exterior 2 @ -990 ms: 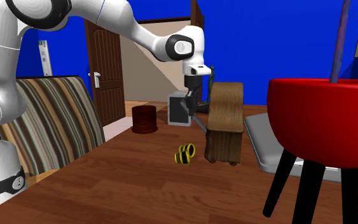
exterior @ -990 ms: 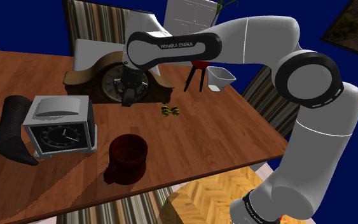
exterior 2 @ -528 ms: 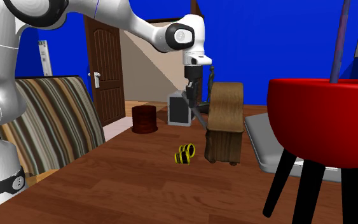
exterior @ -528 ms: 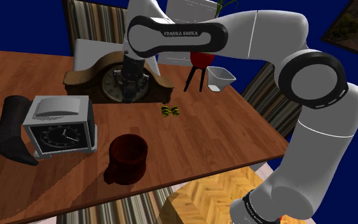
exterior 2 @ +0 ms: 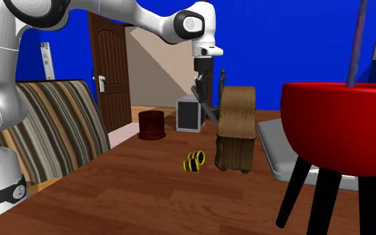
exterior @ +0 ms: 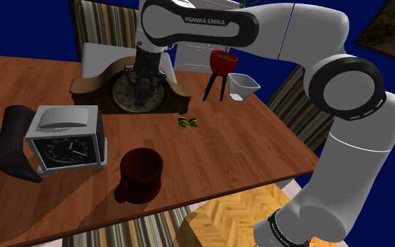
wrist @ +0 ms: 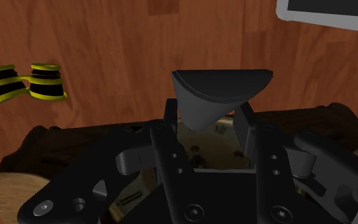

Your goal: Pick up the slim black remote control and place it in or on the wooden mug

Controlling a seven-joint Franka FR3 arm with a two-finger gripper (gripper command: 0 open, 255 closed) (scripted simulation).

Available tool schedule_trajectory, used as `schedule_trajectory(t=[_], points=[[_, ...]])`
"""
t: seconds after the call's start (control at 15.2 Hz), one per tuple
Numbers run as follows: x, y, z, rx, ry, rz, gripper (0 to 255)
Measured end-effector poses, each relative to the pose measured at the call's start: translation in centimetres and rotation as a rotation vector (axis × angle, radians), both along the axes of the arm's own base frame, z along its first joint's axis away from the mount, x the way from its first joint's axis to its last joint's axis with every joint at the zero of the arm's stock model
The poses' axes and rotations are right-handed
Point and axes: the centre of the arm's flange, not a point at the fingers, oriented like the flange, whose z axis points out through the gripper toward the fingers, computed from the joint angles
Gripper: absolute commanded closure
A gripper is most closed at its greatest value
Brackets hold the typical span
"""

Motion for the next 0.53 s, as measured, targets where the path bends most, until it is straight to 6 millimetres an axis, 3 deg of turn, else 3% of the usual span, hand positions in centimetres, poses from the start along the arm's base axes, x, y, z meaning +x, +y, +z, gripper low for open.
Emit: schedule_trajectory(t=[0.13, 0.53], points=[[-0.6, 0.1, 0.8, 0.000, 0.000, 0.000, 255], [-7.2, 3.5, 0.8, 0.000, 0.001, 0.001, 255]])
